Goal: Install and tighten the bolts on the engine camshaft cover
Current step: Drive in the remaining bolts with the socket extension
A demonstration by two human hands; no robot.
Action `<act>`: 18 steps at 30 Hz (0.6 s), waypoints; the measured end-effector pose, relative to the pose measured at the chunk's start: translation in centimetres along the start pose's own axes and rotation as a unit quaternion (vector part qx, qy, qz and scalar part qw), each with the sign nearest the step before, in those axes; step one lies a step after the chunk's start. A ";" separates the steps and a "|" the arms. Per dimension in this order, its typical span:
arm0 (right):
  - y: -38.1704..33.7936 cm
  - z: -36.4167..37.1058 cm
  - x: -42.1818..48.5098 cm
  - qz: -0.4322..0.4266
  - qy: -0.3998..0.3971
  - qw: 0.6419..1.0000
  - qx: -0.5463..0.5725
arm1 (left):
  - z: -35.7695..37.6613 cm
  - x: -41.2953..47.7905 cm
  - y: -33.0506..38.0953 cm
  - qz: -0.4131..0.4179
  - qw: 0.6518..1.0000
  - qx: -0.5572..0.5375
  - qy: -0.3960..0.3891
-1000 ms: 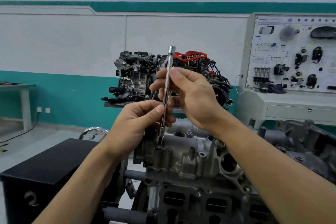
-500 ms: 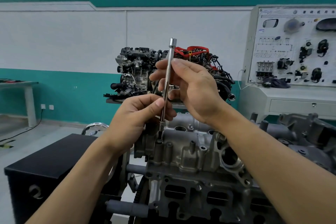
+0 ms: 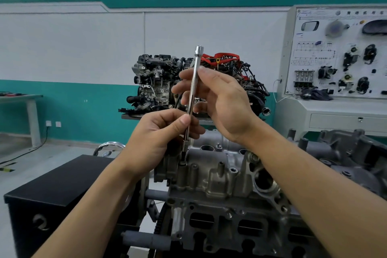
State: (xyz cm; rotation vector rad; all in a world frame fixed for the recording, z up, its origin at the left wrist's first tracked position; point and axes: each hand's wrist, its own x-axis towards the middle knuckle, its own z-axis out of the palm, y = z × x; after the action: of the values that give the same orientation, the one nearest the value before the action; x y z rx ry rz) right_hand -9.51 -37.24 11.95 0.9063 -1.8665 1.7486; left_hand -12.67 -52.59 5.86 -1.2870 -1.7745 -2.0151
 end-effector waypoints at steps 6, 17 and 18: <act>0.0 0.2 0.0 -0.018 0.023 0.999 -0.036 | 0.1 0.1 0.1 0.008 1.000 0.018 0.002; -0.2 0.1 -0.1 0.003 0.000 1.000 0.005 | 0.0 -0.1 0.1 -0.004 1.000 0.025 0.011; -0.1 0.0 -0.1 0.009 -0.009 1.000 0.007 | -0.1 -0.1 0.1 -0.005 1.000 0.025 0.006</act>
State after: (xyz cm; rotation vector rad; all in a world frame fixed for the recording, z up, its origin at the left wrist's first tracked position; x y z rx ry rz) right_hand -9.37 -37.27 12.00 0.9179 -1.8809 1.7717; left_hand -12.59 -52.72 5.84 -1.2517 -1.8184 -1.9651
